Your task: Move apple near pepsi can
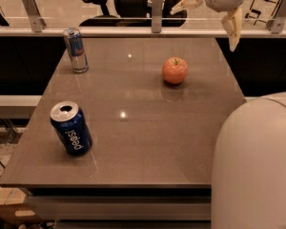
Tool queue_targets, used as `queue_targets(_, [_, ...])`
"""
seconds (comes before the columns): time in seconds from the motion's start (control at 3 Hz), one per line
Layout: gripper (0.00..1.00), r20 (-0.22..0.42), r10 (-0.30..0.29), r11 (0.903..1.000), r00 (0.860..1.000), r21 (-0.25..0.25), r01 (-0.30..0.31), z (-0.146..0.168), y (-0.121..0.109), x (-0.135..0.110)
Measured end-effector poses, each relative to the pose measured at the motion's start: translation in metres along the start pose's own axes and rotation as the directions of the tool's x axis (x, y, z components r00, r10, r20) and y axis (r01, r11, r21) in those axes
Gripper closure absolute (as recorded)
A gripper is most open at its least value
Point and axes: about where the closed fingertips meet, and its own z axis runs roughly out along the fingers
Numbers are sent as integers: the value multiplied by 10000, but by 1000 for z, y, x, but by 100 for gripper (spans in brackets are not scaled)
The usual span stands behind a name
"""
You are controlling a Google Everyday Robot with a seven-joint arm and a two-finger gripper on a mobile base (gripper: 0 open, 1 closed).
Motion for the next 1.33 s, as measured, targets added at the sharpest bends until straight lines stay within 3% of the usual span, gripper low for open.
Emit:
queue_targets(0.67, [0,1047,-284,9977,9941,-580,346,51,-3,-12])
queue_targets(1.33, [0,1652,-579,9919,9846,-1018,755,76,-4,-27])
